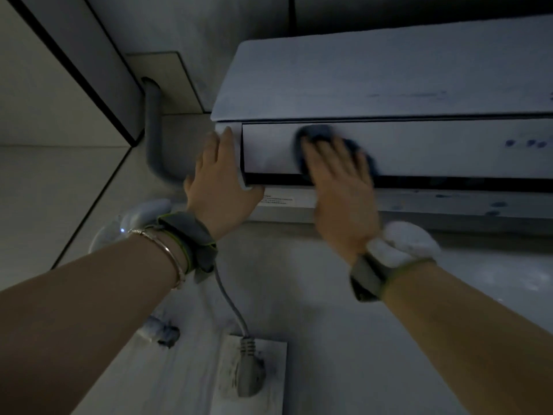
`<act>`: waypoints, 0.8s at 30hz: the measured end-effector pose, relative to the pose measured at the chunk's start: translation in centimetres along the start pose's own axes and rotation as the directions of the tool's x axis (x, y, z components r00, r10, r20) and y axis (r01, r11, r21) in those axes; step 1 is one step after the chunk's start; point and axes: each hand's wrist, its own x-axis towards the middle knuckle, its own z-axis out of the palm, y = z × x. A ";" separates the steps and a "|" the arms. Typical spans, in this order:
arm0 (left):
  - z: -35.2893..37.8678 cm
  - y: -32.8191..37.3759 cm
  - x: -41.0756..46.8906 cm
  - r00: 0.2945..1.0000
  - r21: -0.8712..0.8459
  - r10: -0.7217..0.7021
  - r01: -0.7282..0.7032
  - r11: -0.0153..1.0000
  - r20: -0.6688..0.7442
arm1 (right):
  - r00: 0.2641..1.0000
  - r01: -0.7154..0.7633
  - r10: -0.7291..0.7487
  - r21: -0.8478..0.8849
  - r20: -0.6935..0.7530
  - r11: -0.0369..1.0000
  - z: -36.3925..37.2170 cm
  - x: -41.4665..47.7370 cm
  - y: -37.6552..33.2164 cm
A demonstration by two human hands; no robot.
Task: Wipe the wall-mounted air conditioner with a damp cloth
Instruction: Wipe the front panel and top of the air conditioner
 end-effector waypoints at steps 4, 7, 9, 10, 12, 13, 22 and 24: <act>0.1 0.0 0.3 1.000 -0.121 0.015 -0.016 0.992 -0.010 | 0.962 -0.217 0.218 0.024 -0.164 0.976 -0.8 -0.9 2.3; 0.0 -0.3 0.0 0.999 -0.198 0.031 -0.040 0.979 -0.045 | 0.950 -0.267 0.274 0.066 -0.150 0.961 -0.2 0.9 0.2; -0.3 -0.9 0.1 0.997 -0.213 0.036 -0.049 0.976 -0.063 | 0.978 -0.195 0.200 0.076 -0.065 0.978 0.8 2.5 -2.0; -0.5 -1.3 0.2 0.997 -0.204 0.029 -0.042 0.978 -0.065 | 0.991 -0.131 0.132 0.077 -0.012 0.988 1.3 3.2 -3.1; -0.7 -2.1 0.4 0.999 -0.142 -0.005 -0.002 0.990 -0.048 | 0.997 0.023 -0.026 0.047 0.070 0.999 2.4 4.2 -5.2; -0.7 -2.6 0.4 0.999 -0.120 -0.025 0.020 0.993 -0.038 | 0.990 0.098 -0.101 0.027 0.095 0.995 2.9 4.4 -5.9; 1.5 2.1 -1.2 0.977 0.169 0.144 -0.117 0.979 -0.157 | 0.992 0.079 -0.090 -0.118 -0.088 0.990 0.4 0.4 0.8; 3.3 5.5 -1.7 0.971 0.204 0.209 -0.183 0.962 -0.112 | 0.984 0.062 -0.089 -0.174 -0.152 0.983 -0.8 -0.7 4.0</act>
